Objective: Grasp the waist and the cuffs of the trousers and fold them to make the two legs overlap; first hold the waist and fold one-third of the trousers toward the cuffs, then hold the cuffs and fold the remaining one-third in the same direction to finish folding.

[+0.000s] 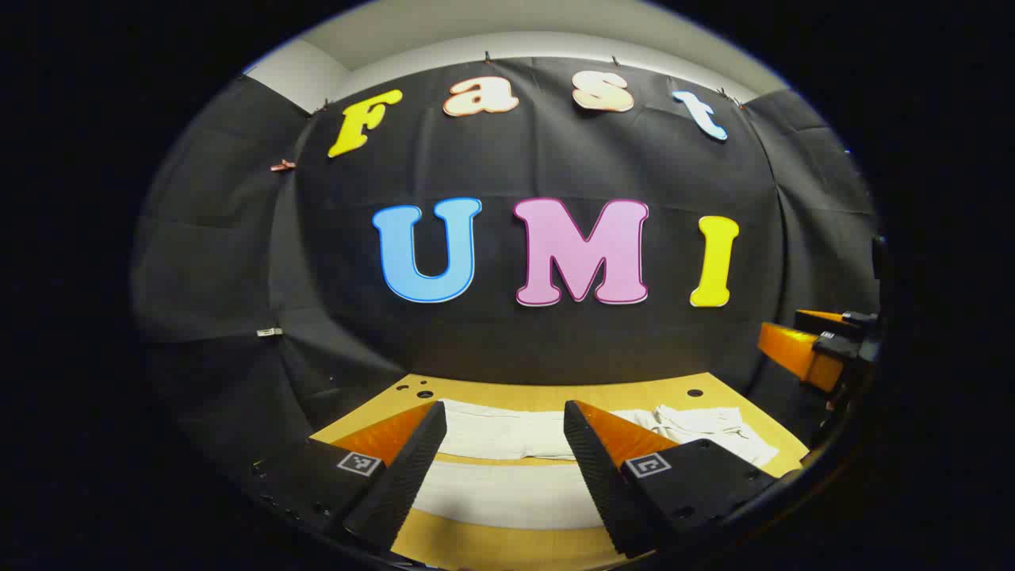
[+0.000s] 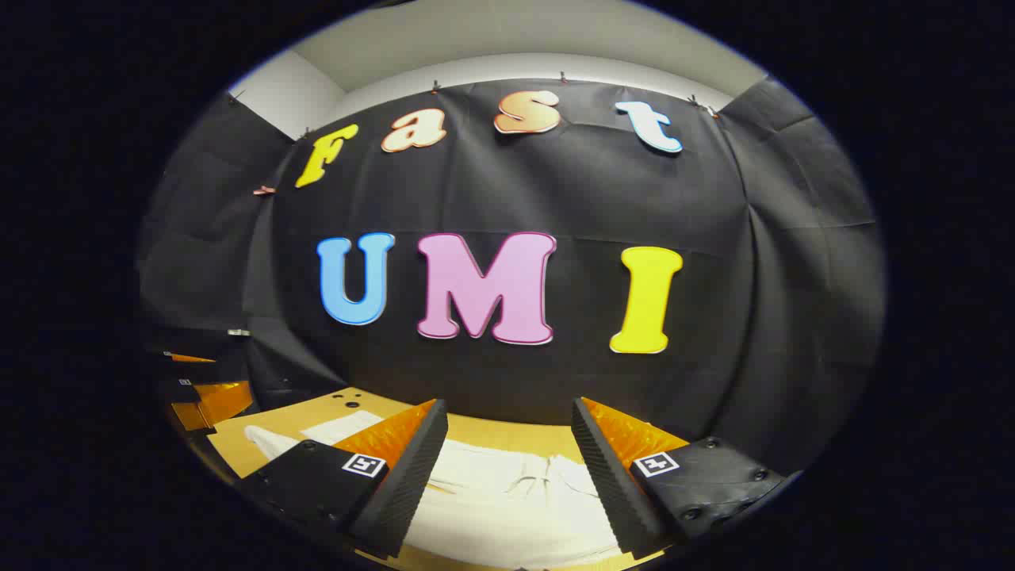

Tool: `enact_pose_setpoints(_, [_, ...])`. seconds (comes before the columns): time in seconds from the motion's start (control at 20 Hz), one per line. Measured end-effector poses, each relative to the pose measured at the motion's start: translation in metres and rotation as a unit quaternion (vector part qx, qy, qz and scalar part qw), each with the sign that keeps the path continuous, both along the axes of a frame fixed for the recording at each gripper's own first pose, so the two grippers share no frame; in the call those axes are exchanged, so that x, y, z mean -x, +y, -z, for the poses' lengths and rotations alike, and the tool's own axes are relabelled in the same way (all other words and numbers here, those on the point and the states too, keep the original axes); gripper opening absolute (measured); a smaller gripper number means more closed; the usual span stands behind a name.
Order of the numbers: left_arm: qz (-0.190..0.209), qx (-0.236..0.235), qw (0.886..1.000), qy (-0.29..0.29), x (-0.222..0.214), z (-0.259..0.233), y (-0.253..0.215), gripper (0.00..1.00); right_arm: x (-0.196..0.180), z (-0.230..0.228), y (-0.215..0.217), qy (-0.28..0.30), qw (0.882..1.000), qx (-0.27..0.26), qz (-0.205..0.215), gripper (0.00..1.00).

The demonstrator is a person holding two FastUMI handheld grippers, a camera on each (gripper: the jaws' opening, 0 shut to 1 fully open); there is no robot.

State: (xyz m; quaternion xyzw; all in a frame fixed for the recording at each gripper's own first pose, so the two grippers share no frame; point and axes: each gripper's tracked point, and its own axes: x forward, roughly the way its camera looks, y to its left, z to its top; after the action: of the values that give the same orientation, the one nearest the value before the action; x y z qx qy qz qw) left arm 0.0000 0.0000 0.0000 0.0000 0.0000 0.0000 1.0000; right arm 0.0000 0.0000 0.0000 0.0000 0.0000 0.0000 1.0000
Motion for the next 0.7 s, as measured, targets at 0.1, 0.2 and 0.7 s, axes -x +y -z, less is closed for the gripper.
enact_pose_setpoints(0.1, [0.010,0.002,1.000,0.011,-0.027,0.006,-0.003,0.95,-0.009,0.011,-0.013,0.013,1.000,-0.012,0.024,0.97])
enact_pose_setpoints(0.2, [0.019,-0.002,1.000,0.019,-0.045,0.012,-0.007,0.95,-0.015,0.022,-0.027,0.022,0.999,-0.020,0.046,0.98])
enact_pose_setpoints(0.7, [0.073,-0.047,0.996,0.018,-0.076,0.007,0.001,0.95,-0.015,0.023,-0.036,0.023,0.994,0.003,0.103,0.98])
